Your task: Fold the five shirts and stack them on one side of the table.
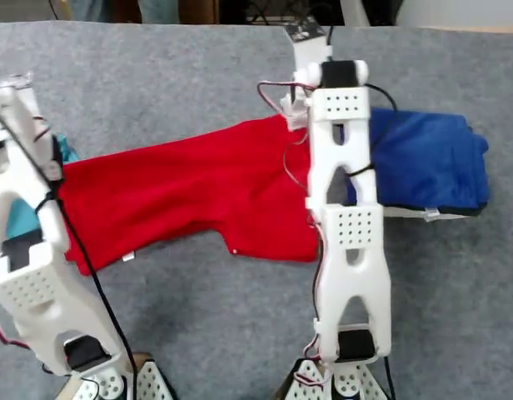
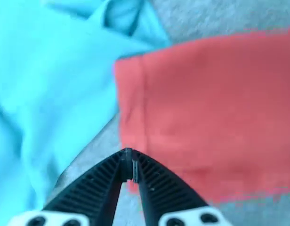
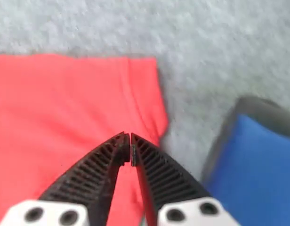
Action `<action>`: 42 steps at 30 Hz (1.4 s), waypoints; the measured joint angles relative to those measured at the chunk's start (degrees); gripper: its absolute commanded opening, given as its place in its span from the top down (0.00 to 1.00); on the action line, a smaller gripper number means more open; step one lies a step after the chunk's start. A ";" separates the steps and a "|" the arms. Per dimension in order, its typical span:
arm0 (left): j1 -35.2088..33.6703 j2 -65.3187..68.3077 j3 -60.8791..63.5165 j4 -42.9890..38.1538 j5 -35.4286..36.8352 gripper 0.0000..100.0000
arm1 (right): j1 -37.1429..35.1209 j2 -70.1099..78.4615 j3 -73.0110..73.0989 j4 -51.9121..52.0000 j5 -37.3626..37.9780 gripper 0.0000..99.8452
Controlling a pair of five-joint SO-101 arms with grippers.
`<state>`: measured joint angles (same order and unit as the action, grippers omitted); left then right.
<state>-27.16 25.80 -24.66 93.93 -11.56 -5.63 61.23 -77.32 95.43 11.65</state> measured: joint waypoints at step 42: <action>-2.29 5.10 -15.03 6.33 -3.52 0.97 | -4.66 -49.41 60.13 1.23 33.05 0.91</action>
<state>-29.45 30.90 -39.69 100.26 -15.08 -10.29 11.82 -17.19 96.66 44.70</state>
